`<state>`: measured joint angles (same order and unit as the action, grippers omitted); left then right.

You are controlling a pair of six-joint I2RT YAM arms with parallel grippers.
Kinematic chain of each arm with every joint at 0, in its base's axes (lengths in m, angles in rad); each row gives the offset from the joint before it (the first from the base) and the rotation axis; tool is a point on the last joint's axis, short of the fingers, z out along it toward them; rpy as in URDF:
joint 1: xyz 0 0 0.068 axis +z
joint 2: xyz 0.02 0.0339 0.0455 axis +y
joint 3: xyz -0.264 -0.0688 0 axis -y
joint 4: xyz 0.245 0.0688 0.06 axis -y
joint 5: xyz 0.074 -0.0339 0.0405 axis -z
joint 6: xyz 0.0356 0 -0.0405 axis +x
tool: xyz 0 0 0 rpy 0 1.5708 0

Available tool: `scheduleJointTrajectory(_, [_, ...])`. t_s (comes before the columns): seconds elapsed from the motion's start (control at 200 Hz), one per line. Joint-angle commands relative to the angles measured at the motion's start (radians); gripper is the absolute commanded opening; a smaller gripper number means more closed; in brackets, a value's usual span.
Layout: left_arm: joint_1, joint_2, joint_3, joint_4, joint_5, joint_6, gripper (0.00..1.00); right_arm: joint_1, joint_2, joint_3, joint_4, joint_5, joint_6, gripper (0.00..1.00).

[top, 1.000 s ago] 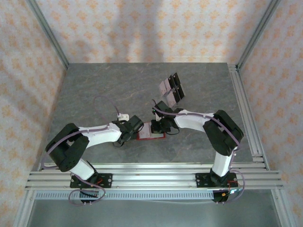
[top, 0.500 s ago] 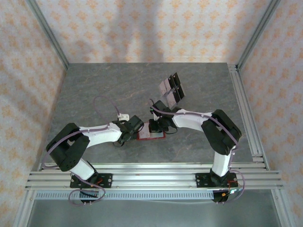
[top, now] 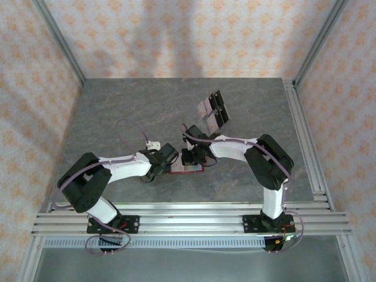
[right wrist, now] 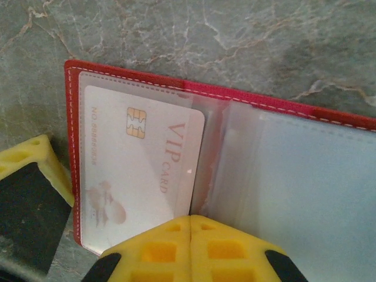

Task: Put the credit cards into the card holder
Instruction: Insert the credit card into the card slot.

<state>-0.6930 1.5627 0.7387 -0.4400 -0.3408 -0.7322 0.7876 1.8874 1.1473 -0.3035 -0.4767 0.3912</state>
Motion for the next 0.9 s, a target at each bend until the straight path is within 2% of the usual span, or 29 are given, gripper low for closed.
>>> scheduleJointTrajectory(0.0, [0.009, 0.048, -0.022, 0.037, 0.003, 0.002, 1.00, 0.010, 0.021, 0.029, -0.015, -0.011, -0.003, 0.06])
scheduleJointTrajectory(0.47, [0.005, 0.041, -0.016, 0.026, 0.002, 0.001, 1.00, 0.012, 0.032, 0.040, 0.044, -0.079, 0.032, 0.06])
scheduleJointTrajectory(0.896, [0.010, -0.102, 0.021, -0.086, -0.046, 0.014, 1.00, -0.038, -0.127, -0.057, 0.030, -0.010, 0.023, 0.10])
